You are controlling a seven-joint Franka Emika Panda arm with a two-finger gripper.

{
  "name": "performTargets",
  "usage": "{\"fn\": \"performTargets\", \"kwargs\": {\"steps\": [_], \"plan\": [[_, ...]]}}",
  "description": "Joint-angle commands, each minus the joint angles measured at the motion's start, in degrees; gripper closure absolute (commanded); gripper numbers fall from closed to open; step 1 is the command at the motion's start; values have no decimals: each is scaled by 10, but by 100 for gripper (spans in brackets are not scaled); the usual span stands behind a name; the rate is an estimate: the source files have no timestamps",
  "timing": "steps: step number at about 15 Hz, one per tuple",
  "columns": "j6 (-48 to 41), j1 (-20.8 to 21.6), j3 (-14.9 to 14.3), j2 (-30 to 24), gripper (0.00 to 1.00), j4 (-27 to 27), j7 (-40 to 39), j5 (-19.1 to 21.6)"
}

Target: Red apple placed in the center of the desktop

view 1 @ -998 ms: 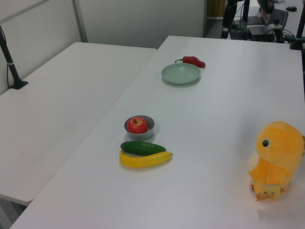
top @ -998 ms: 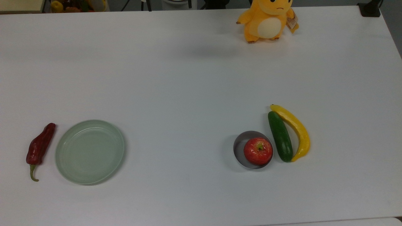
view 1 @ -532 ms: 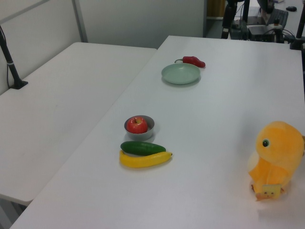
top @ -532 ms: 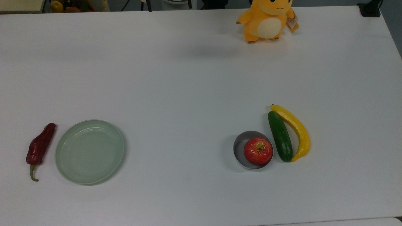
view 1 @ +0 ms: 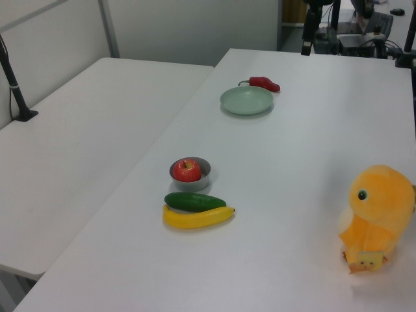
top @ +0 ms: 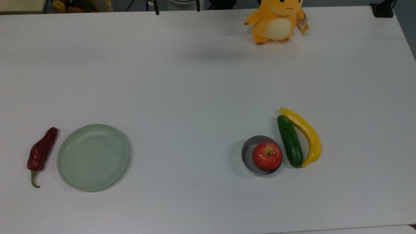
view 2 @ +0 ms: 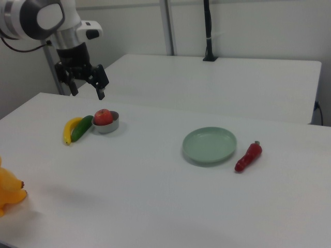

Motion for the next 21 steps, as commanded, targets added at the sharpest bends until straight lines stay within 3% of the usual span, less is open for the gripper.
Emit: {"fn": "performTargets", "kwargs": {"steps": [1,10,21], "plan": [[15,3,-2,36,0,27,-12,14],[218,52,8,172,0,95,49,10],[401,118,12,306,0,113,79,3]]}}
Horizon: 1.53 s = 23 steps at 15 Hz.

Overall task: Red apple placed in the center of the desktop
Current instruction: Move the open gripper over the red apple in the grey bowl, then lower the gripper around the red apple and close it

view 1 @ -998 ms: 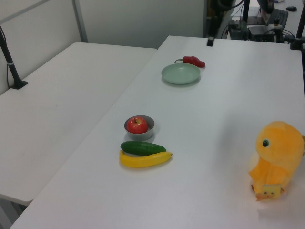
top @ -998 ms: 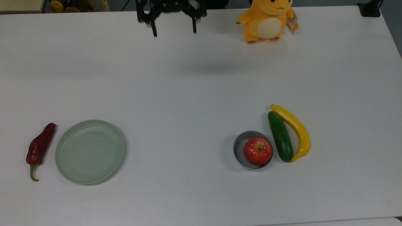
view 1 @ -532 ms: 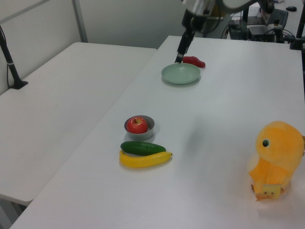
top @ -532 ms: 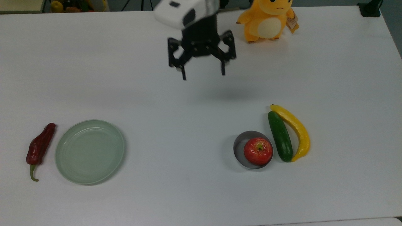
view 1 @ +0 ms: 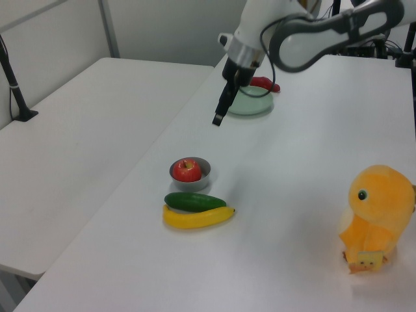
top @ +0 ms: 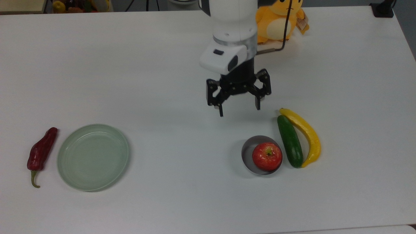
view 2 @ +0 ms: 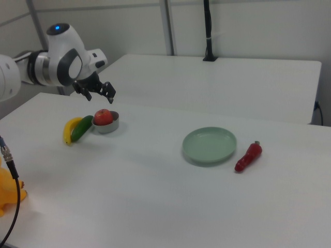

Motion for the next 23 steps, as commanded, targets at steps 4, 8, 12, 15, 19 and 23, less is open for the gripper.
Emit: {"fn": "performTargets", "kwargs": {"steps": [4,8,12,15,19,23], "plan": [[68,31,-2,87,0,51,37,-9],[129,38,-2,123,0,56,65,-33],[168,39,2,159,0,76,68,-42],[190,45,2,168,0,77,69,-49],[204,46,2,177,0,77,72,-63],[242,51,2,193,0,77,83,-85]]}}
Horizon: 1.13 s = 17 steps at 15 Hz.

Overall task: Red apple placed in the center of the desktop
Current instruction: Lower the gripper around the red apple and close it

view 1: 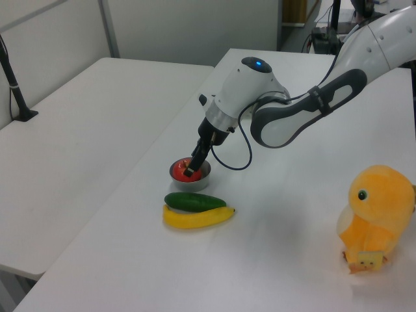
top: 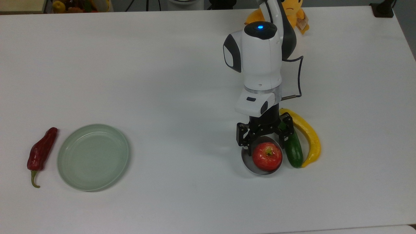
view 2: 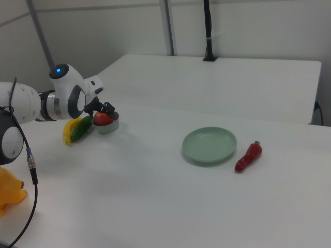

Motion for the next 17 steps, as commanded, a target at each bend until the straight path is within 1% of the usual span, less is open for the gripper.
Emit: {"fn": "performTargets", "kwargs": {"steps": [1,4,8,10,12,13,15,17], "plan": [[36,7,-3,22,0,13,30,-29],[38,8,-4,25,0,14,38,-51],[45,7,-3,30,1,15,43,-60],[48,7,-3,34,16,15,43,-64],[48,7,-3,34,40,14,43,-68],[48,7,-3,34,47,13,43,-71],[48,7,-3,34,56,13,43,-88],[47,7,-3,34,57,12,43,-91]]}}
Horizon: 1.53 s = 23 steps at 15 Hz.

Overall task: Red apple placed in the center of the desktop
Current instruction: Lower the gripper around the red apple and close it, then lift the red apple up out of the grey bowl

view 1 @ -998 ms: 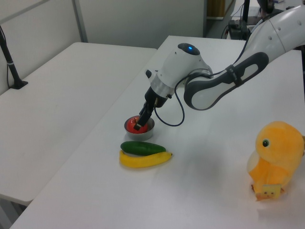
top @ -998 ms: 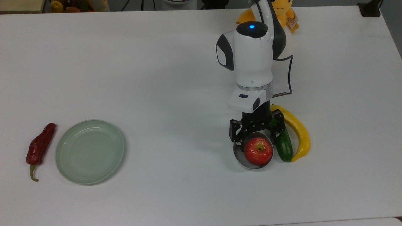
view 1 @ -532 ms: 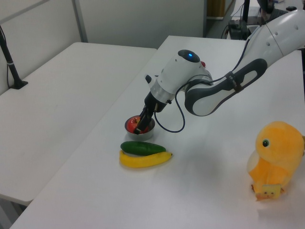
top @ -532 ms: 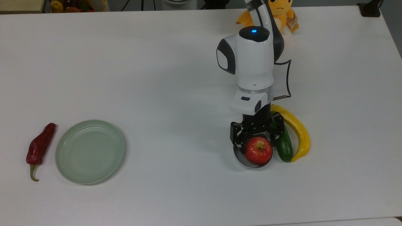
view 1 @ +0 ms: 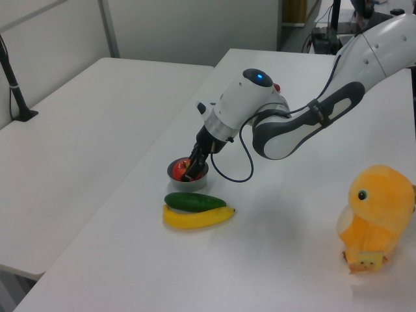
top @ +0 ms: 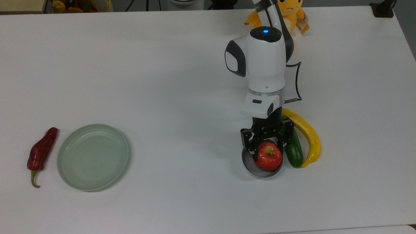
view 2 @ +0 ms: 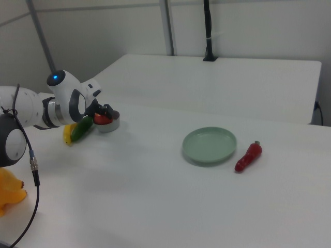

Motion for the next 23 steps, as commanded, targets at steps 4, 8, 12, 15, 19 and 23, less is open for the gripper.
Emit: {"fn": "performTargets", "kwargs": {"steps": [4,8,12,15,19,23], "plan": [[8,3,-1,8,57,4,19,-21],[6,-6,2,-74,57,-42,19,-16],[-47,-29,12,-163,57,-80,48,-13],[-109,-38,12,-233,56,-107,50,-9],[-182,-58,12,-325,56,-158,49,11],[-317,-82,12,-378,56,-171,44,43]]}}
